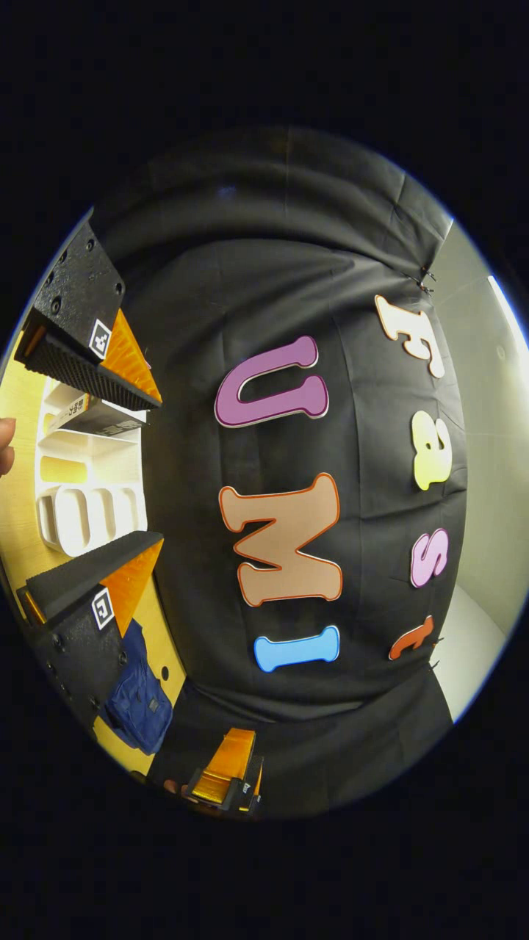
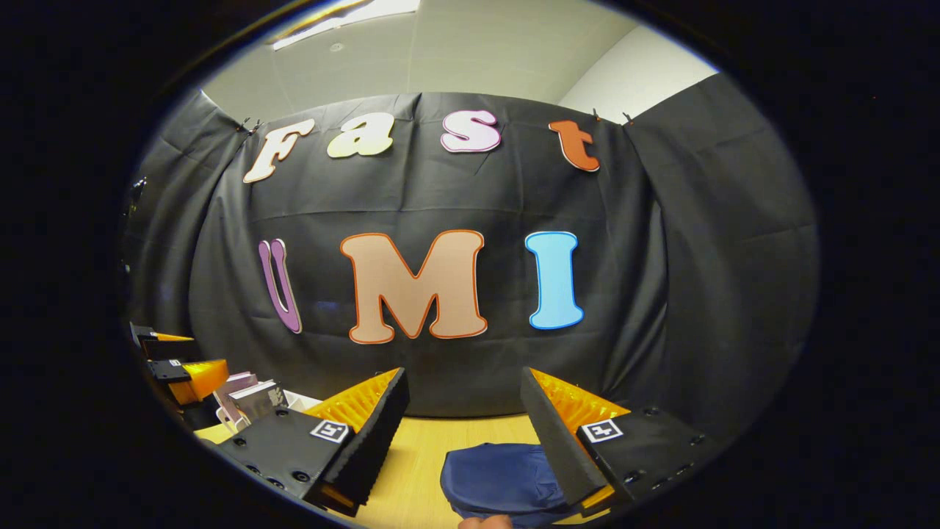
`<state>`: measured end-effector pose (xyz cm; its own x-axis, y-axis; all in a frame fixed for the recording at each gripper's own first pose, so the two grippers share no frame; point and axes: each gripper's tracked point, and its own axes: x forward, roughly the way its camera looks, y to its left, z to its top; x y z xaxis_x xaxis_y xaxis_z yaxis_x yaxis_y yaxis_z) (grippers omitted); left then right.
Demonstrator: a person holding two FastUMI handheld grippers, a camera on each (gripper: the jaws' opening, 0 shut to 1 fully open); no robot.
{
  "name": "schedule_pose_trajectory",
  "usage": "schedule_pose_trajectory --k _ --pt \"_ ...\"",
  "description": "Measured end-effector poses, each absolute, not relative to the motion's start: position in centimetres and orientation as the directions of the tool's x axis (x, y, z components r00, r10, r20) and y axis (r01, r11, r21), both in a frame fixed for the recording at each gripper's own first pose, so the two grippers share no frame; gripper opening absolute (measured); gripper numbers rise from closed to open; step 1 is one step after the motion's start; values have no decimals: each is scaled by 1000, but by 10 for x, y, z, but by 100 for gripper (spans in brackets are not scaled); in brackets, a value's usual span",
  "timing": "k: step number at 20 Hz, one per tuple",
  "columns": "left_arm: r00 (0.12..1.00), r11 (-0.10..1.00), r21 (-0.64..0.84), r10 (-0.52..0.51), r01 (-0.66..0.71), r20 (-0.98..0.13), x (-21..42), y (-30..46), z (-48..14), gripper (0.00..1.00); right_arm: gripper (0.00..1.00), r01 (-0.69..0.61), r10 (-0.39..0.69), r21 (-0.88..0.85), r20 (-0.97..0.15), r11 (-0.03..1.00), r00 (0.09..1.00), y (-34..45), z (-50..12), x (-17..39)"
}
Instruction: Open the schoolbag, grab two books from the bookshelf and put them into the schoolbag.
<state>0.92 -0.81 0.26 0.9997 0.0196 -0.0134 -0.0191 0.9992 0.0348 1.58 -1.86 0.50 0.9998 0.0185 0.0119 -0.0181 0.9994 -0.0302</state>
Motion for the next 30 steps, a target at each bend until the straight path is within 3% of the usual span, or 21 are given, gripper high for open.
schedule_pose_trajectory --k 2,4,7,8,10,11,13,14,15,16,17,20,21,22,29,30 --pt "1000 999 34 25 -24 -20 9 -7 0 99 98 -32 32 -87 3 996 999 -23 -1 20" --pt "999 999 37 32 -31 -23 10 -5 -1 96 98 -43 41 -176 -16 983 999 -29 -10 21" --pt "999 998 42 45 -44 -29 13 -3 -2 96 94 -99 86 -373 -52 923 995 -35 -30 25" --pt "998 998 42 50 -49 -29 12 -2 -3 96 99 -126 111 -443 -60 888 992 -34 -36 22" --pt "998 997 43 58 -57 -34 13 1 -4 96 92 -182 156 -589 -94 787 983 -30 -58 20" --pt "997 997 41 62 -61 -37 13 2 -5 96 99 -212 177 -656 -121 724 977 -28 -76 19" --pt "997 997 37 69 -67 -45 13 3 -8 96 99 -283 213 -752 -192 595 958 -19 -114 13" --pt "996 997 37 72 -70 -49 14 4 -9 96 90 -316 224 -785 -230 532 947 -19 -136 11" --pt "996 997 38 76 -74 -51 14 5 -9 96 94 -345 224 -814 -268 468 937 -22 -156 11" --pt "995 996 40 80 -78 -52 15 7 -9 96 98 -357 223 -841 -288 406 931 -25 -171 10" --pt "995 996 41 83 -81 -48 16 8 -8 96 91 -373 224 -862 -310 344 924 -27 -187 8" --pt "995 995 50 92 -90 -41 14 11 -7 96 90 -452 202 -867 -414 209 888 -39 -243 7" --pt "995 994 53 93 -91 -43 14 11 -7 100 90 -477 183 -859 -446 189 876 -43 -261 8" --pt "995 994 52 95 -93 -40 14 12 -7 96 90 -479 186 -858 -448 185 875 -45 -271 9" --pt "992 992 56 115 -112 -46 10 18 -8 96 89 -510 95 -857 -503 75 859 -64 -327 28" --pt "992 991 59 120 -118 -36 8 21 -6 96 100 -498 96 -865 -492 65 865 -61 -328 31"
